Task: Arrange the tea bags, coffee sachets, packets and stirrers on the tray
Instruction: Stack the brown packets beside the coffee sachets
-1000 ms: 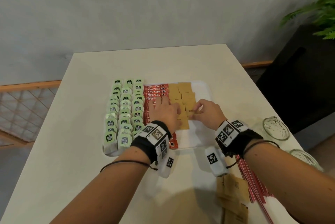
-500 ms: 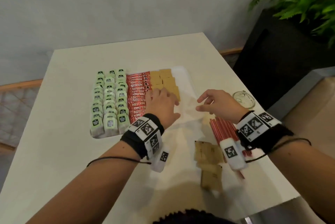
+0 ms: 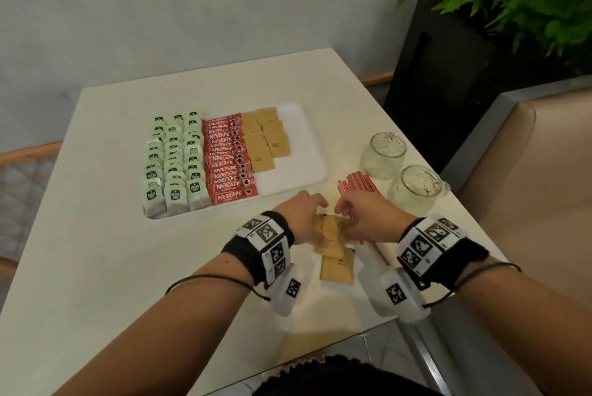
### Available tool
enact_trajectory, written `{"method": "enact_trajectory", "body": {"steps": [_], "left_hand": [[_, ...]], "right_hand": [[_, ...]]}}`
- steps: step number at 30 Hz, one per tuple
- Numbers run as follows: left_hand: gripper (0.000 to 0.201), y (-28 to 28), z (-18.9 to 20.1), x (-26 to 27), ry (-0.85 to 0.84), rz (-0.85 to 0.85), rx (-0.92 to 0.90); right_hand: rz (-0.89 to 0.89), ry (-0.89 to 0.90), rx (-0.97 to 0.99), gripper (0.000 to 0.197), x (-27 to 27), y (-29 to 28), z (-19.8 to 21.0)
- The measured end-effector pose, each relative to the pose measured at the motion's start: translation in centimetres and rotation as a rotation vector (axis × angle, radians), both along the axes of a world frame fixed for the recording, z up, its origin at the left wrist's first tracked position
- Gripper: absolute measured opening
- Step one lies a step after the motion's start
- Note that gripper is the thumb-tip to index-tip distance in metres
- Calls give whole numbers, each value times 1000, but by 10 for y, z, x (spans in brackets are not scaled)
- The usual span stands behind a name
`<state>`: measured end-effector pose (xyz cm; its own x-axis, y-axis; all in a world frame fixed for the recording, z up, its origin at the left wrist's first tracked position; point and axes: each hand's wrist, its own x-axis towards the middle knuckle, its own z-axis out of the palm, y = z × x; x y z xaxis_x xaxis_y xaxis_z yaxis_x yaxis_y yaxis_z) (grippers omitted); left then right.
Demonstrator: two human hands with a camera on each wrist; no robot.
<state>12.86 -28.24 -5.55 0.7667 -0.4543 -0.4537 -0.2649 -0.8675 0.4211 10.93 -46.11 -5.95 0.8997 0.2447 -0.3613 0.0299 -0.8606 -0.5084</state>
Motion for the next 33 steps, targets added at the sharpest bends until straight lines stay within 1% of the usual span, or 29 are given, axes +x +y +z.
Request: {"method": "enact_trajectory", "body": {"steps": [3,5,7,8,9,11,13,15,17,18,20,22,23,25,27,29,31,33], "left_hand": [[80,-1,-2,-2,7,61,30],[73,-1,-2,-2,3,74,61],[66,-1,-2,-2,-18,87,95],[63,0,-2,-2,-37,96,104],[57,1,-2,-2,-61,112,97],[39,4,-2,-2,-106,181,20],[24,8,4,-5,-135,251,-101],[15,8,14,-12,-143,278,-226],[9,5,25,-22,-108,267,-337],[10,3,29,-26,-85,259,-384],[16,1,31,-32,-51,269,-446],[31,1,26,-34,-46,281,-427],[42,1,22,-35,-35,268,-378],[66,-1,13,-38,-4,185,-226],[83,-4,4,-40,17,118,-98],[86,-8,-2,-38,19,116,-31],[80,-12,-5,-35,12,122,13],[70,-13,-6,-33,10,131,36]], "right_hand": [[-53,0,31,50,-2,3,-5],[-41,-5,-8,45,-4,3,-6],[-12,-41,-41,31,-6,3,-5],[-10,-59,-23,22,-8,1,-4],[-14,-76,19,19,-9,-2,-2],[-56,-102,140,21,-13,-8,4],[-111,-116,299,21,-17,-12,9],[-150,-126,411,23,-23,-14,13],[-180,-114,502,18,-29,-13,15],[-188,-97,549,15,-31,-12,16],[-197,-67,624,15,-36,-11,16],[-215,-64,650,14,-38,-15,11],[-233,-71,652,15,-39,-18,9],[-295,-83,641,18,-41,-25,3],[-347,-69,642,24,-43,-31,-2],[-364,-49,620,31,-45,-36,-4],[-359,-38,603,34,-47,-38,-3],[-348,-45,605,26,-49,-40,-1]]}}
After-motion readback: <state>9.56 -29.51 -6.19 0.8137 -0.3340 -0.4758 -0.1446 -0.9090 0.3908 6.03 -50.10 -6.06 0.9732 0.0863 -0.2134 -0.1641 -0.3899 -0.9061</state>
